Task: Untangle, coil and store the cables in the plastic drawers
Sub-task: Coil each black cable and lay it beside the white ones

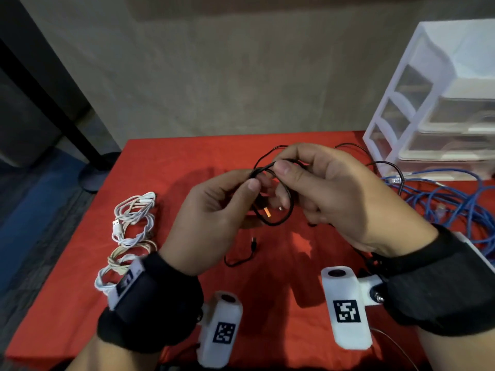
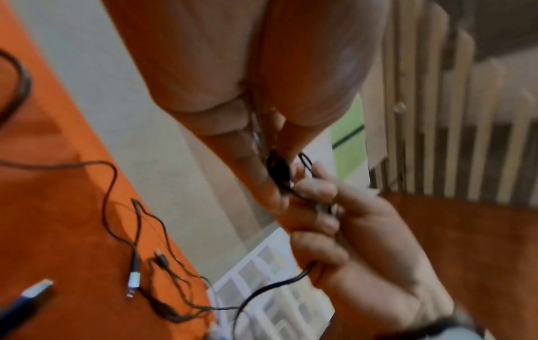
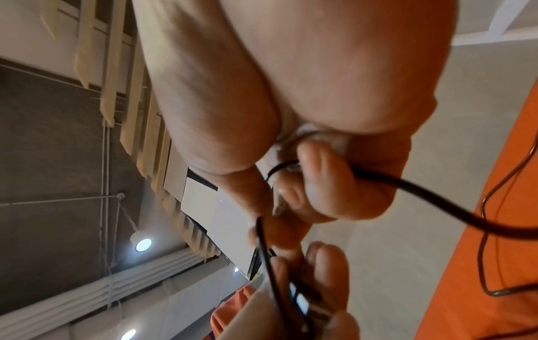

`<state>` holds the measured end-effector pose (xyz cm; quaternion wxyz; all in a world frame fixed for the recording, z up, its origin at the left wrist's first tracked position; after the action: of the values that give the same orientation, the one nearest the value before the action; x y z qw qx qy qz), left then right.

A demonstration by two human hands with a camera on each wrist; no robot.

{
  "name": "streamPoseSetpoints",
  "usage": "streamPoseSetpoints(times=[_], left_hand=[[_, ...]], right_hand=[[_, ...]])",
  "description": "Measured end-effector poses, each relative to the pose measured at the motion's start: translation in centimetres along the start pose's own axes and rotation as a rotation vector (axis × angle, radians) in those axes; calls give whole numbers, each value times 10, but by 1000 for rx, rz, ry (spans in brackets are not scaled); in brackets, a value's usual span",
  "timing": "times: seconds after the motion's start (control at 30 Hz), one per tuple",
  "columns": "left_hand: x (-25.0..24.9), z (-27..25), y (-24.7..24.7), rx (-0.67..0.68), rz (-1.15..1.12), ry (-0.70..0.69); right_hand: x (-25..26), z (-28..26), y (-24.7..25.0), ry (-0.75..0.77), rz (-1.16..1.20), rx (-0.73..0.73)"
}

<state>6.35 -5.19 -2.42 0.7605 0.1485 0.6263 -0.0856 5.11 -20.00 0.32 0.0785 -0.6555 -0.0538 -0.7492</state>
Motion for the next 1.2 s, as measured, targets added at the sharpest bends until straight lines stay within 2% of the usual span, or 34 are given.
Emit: streamPoseSetpoints(times=[0.1, 0.13, 0.17, 0.2, 0.3, 0.33, 0.4, 0.5, 0.57, 0.7, 0.77, 0.9, 0.97, 1.03, 1.1, 1.2], left_hand=[[-2, 2, 9, -95, 351, -165], [-1, 3, 10, -109, 430, -191], [1, 3, 11, -101, 413, -173], [4, 4, 11, -67, 290, -115], [5, -1, -6, 143, -295, 145], [2, -3, -9, 173, -398, 213], [-1, -4, -11, 170, -434, 298], [0, -6, -17, 210, -329, 328], [3, -7, -20, 230, -320, 337], [1, -2, -16, 33, -472, 271], [0, -3, -19, -51, -592, 269], [-6, -1, -12, -58, -827, 306], [-8, 3, 1, -85, -859, 292], [-9, 9, 18, -167, -844, 214], [-10, 13, 32, -226, -766, 114], [-13, 11, 47, -322, -330, -18]], right_hand=[[0, 0, 0, 15, -23, 13], [1, 1, 2, 25, -35, -3], [1, 1, 5, 35, -47, -27], [2, 2, 8, 45, -57, -57], [5, 4, 16, 81, -80, -124], [8, 4, 15, 100, -75, -113], [12, 3, 8, 134, -87, -54], [10, 4, -3, 149, -104, 5], [7, 5, -3, 151, -83, -14], [6, 6, 0, 147, 23, -96], [3, 8, -3, 144, -3, -115], [-15, 13, -3, 69, -128, -113], [-23, 13, -2, 2, -219, -107], [-27, 10, -7, -20, -396, -63], [-27, 5, -28, -2, -582, 56], [-23, -7, -64, 55, -749, 240]])
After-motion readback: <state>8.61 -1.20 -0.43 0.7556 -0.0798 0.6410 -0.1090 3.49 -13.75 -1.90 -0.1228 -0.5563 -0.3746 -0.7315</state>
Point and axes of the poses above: each hand's wrist, its own z-axis towards the middle knuckle, its own y-axis out of the back of the hand, x = y × z, the point moved 8 cm from there along z, towards the middle knuckle, and after that the axes turned 7 degrees about z, right-handed, at the moved point
